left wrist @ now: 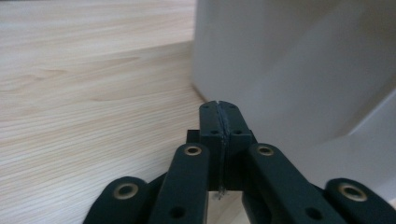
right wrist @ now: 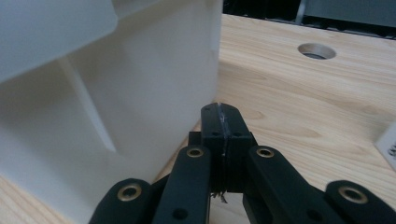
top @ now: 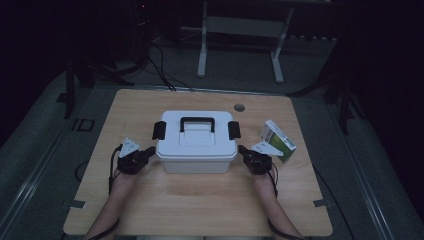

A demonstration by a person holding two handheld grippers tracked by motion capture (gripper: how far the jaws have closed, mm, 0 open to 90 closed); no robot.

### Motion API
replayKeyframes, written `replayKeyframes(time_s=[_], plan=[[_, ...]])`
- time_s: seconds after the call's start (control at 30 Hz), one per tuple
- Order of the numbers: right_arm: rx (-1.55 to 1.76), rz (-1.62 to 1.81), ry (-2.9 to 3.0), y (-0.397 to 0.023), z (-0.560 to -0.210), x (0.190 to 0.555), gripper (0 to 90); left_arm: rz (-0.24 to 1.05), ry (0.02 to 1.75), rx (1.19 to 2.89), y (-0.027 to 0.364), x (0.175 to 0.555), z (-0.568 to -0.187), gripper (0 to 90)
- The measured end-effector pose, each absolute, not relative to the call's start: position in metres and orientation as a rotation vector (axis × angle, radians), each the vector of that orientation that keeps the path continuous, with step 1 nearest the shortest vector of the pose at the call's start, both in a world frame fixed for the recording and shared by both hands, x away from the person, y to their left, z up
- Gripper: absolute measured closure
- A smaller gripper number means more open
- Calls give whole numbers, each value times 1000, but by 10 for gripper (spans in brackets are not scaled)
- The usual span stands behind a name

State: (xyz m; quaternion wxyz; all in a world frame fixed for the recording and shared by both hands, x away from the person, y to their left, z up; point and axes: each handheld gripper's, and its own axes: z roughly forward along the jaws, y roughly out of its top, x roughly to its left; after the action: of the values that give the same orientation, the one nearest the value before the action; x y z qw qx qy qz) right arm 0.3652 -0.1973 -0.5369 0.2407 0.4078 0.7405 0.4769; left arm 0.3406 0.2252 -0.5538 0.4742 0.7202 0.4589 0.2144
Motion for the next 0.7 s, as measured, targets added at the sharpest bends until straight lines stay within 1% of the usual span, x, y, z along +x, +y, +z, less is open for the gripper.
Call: replayKeyframes(time_s=[0.33,0.57,0.63,0.7], plan=[[1084,1326,2051,-180,-536,372,897,489,1057,1763,209,346,-549,895],[1075,1333,2063,-175,-535,372,898,478,1060,1751,207,347,-547,896],[1053,1285,2074,-172,-535,370,900,467,1066,1750,207,347,-546,897],[1062,1301,2084,-174,-535,371,900,480,1060,1761,206,347,-546,897]])
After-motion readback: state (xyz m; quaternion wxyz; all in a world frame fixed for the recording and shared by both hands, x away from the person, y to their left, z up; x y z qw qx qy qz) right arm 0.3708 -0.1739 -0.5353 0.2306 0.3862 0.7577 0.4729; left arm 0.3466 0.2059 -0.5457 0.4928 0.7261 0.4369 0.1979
